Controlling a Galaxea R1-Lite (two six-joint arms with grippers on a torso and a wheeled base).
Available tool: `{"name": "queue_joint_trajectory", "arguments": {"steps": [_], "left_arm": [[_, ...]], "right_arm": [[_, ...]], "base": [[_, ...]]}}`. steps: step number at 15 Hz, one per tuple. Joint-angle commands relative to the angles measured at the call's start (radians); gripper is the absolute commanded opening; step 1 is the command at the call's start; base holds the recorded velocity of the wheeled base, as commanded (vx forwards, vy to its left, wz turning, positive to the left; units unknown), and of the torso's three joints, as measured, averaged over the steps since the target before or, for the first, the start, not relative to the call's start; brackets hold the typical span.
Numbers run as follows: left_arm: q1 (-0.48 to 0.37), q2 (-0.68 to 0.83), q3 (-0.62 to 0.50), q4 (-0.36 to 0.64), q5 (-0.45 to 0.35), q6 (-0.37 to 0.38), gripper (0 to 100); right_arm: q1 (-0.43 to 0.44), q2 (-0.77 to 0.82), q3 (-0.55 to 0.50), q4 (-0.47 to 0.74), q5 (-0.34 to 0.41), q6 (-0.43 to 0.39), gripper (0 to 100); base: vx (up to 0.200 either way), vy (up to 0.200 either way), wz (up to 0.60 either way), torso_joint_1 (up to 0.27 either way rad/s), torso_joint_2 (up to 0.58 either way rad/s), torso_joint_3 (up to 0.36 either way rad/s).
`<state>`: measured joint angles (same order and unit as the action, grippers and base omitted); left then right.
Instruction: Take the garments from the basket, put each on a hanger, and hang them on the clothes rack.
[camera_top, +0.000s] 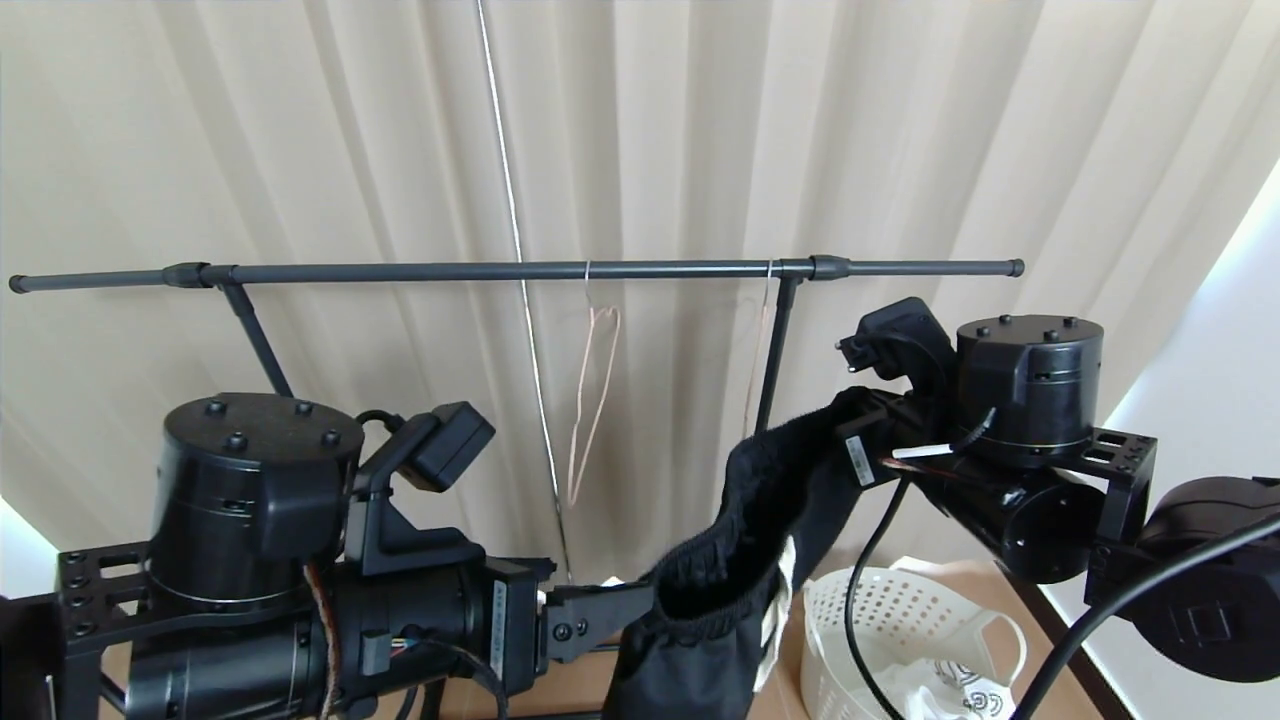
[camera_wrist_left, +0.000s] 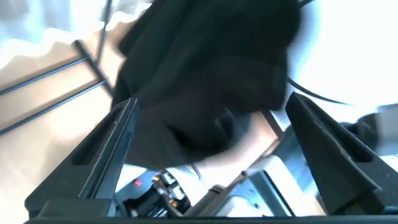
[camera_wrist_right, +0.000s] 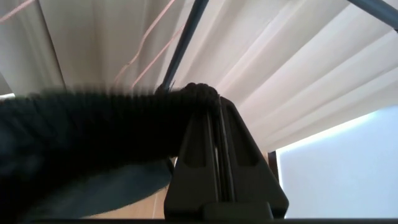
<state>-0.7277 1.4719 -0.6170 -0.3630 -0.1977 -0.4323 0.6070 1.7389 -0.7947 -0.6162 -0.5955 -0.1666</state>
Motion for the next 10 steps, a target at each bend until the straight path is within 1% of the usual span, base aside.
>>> {"name": "queue_joint_trajectory", "arguments": {"steps": [1,6,8,10], "left_arm": [[0.010,-0.024,0.022,-0.014,-0.003,0.000,100],[0.031,-0.019,0.025,-0.017,-0.003,-0.002,100],[0.042,-0.015,0.016,-0.017,-0.003,0.000,100],[0.076,0.016,-0.018,-0.016,0.000,0.001,100]], "right_arm": [[0.002,0.004,-0.001,0.000,0.002,-0.001,0],[-0.003,0.005,-0.001,0.000,0.002,-0.001,0],[-0.006,0.002,-0.001,0.000,0.002,-0.001,0],[-0.013,0.001,-0.001,0.000,0.002,-0.001,0]], "base": [[0.000,0.000,0.00,0.000,0.00,0.000],[0.000,0.000,0.00,0.000,0.00,0.000],[0.000,0.000,0.00,0.000,0.00,0.000],[0.000,0.000,0.00,0.000,0.00,0.000]]}}
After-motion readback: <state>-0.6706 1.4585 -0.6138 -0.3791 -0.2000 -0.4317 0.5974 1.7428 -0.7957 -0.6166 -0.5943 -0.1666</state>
